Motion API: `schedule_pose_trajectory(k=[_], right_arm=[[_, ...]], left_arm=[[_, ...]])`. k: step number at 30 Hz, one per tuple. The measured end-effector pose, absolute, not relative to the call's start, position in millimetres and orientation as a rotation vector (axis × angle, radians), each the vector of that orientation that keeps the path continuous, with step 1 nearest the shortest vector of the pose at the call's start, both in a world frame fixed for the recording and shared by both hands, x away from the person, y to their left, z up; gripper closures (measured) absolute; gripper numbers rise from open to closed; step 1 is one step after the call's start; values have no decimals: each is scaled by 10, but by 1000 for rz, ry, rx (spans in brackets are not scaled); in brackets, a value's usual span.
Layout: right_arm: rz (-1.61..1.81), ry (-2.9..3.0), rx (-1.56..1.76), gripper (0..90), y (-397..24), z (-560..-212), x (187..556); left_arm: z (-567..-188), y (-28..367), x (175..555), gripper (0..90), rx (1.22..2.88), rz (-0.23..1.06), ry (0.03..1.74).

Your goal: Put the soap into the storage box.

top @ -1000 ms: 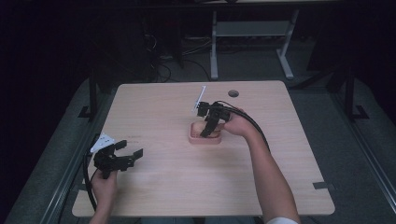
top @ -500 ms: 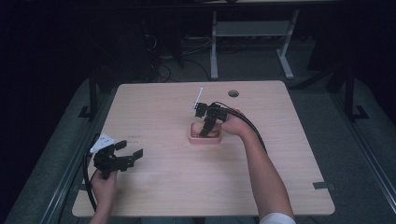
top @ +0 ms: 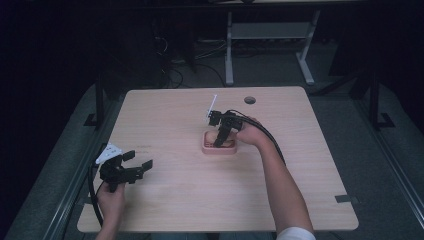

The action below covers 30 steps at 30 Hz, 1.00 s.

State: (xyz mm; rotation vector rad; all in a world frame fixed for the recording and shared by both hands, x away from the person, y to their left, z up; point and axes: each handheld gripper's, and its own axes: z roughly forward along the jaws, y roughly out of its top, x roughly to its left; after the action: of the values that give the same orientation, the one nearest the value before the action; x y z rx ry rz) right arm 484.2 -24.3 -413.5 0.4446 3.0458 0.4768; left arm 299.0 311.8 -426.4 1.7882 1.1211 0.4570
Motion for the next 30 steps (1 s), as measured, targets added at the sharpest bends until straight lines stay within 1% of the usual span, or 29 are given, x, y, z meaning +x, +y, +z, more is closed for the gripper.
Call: schedule_pose_trajectory(k=[22,24,26,30], right_arm=[[461,3052,458,315,-251,-4144,4844],[497,3037,464,298,-267,-4127,4848],[568,3029,493,300,-296,-4077,4858],[580,3019,494,289,-330,-4030,4843]], left_arm=[[-4259,3123,2987,142,1778,458,1124],[-4257,3123,2987,142,1777,460,1123],[-4257,3124,2987,142,1777,460,1123],[-4257,3124,2988,142,1778,461,1121]])
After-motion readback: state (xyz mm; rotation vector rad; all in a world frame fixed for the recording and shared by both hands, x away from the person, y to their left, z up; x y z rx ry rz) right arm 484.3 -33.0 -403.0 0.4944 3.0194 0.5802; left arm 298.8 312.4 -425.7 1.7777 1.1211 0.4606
